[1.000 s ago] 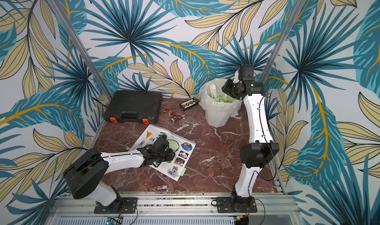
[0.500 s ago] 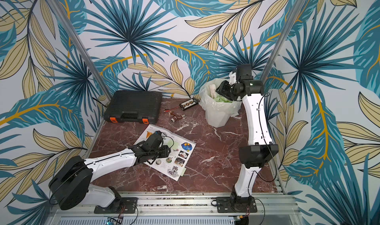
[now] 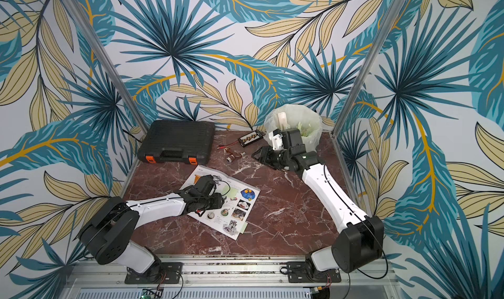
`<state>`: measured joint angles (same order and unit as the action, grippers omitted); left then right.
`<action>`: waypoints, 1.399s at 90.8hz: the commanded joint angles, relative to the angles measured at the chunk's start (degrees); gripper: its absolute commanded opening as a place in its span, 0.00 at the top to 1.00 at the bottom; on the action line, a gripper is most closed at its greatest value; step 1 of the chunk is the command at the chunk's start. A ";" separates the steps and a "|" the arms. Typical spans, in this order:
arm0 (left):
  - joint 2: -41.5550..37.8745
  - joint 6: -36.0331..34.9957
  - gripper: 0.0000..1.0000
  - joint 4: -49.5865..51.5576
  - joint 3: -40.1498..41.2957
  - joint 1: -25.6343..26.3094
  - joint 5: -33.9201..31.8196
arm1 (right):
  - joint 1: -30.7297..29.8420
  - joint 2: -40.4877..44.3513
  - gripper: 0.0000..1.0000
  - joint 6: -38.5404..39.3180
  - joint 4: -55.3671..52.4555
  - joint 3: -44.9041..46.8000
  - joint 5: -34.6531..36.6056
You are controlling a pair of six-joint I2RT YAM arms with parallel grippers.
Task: Peel off the used sticky note
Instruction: Tear off the note from the book.
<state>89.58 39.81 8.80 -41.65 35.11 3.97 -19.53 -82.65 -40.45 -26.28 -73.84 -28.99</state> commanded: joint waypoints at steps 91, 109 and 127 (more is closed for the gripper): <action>4.32 0.01 0.52 -6.60 4.80 -0.57 3.12 | -12.64 -26.99 0.54 -19.16 35.82 17.99 5.01; 4.57 -0.08 0.52 -6.64 4.91 -0.57 3.08 | -12.67 -29.18 0.60 -22.10 41.06 17.63 2.93; 4.58 0.25 0.52 -6.94 5.72 -0.59 2.44 | -12.68 -28.76 0.75 -23.26 42.39 17.24 3.35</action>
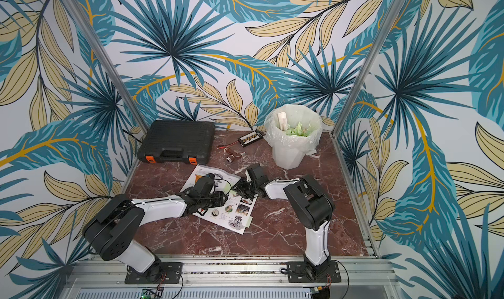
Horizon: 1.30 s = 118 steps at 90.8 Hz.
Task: Peel off the used sticky note
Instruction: Tear off the note from the book.
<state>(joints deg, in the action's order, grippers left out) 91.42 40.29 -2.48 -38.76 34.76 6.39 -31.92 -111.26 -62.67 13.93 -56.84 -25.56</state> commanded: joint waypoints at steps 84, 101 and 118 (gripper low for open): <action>2.81 4.18 0.53 0.21 8.38 -0.23 -1.64 | 4.12 1.78 1.00 7.73 -14.53 -11.29 0.23; 2.82 4.60 0.53 -0.25 8.88 -0.22 -1.59 | 4.99 0.25 1.00 9.49 -18.93 -16.34 0.05; 3.30 4.36 0.53 -0.43 8.75 -0.18 -1.35 | 5.37 2.10 1.00 10.43 -20.31 -18.60 -1.06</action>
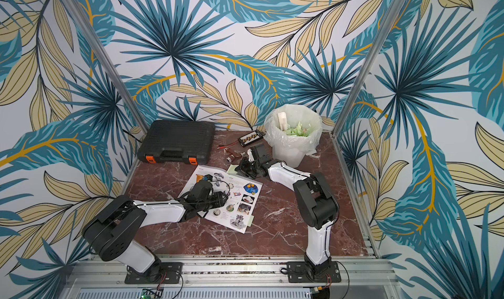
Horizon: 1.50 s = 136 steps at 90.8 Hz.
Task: Peel off the used sticky note
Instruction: Tear off the note from the book, then place the note in the trash bin.
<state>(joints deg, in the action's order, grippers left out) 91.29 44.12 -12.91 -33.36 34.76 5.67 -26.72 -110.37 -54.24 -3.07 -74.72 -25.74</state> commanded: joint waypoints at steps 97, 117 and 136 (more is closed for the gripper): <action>4.61 -0.34 0.53 11.22 0.59 -0.20 0.99 | 22.23 19.71 1.00 16.93 -32.81 -27.37 1.35; 4.31 -0.42 0.53 11.81 0.49 -0.22 0.83 | 28.67 16.32 1.00 18.35 -36.75 -31.96 3.65; 4.20 -0.46 0.53 12.26 0.00 -0.22 0.95 | 31.05 11.87 0.92 20.99 -41.12 -36.73 7.07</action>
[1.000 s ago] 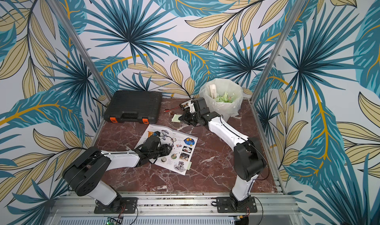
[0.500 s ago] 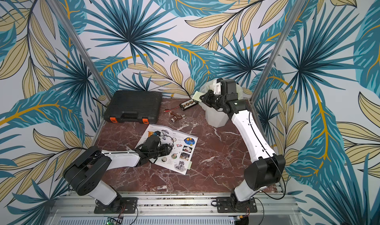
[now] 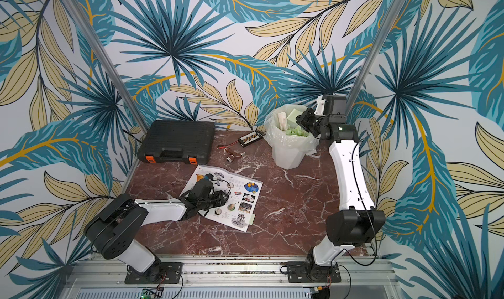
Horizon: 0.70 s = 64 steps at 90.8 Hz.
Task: Peel off the used sticky note
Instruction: Place the note in the trash bin.
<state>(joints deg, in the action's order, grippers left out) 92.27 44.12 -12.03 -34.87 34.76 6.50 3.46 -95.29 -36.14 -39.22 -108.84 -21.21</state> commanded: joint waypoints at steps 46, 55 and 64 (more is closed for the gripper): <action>1.32 -0.78 0.53 12.94 0.82 -0.20 0.34 | 1.02 -8.13 0.58 5.12 -13.26 -12.44 3.71; 0.81 -0.87 0.53 13.19 0.69 -0.21 0.56 | 1.02 -6.33 0.57 4.59 -13.57 -12.45 2.00; 0.18 -0.83 0.53 13.22 0.52 -0.14 1.00 | 0.81 -3.54 0.57 3.25 -11.87 -9.17 -0.90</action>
<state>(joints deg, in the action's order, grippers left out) 91.77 43.86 -9.23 -35.79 34.76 6.76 4.32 -103.55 -32.03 -51.22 -120.31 -19.16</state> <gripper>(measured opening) 0.471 0.431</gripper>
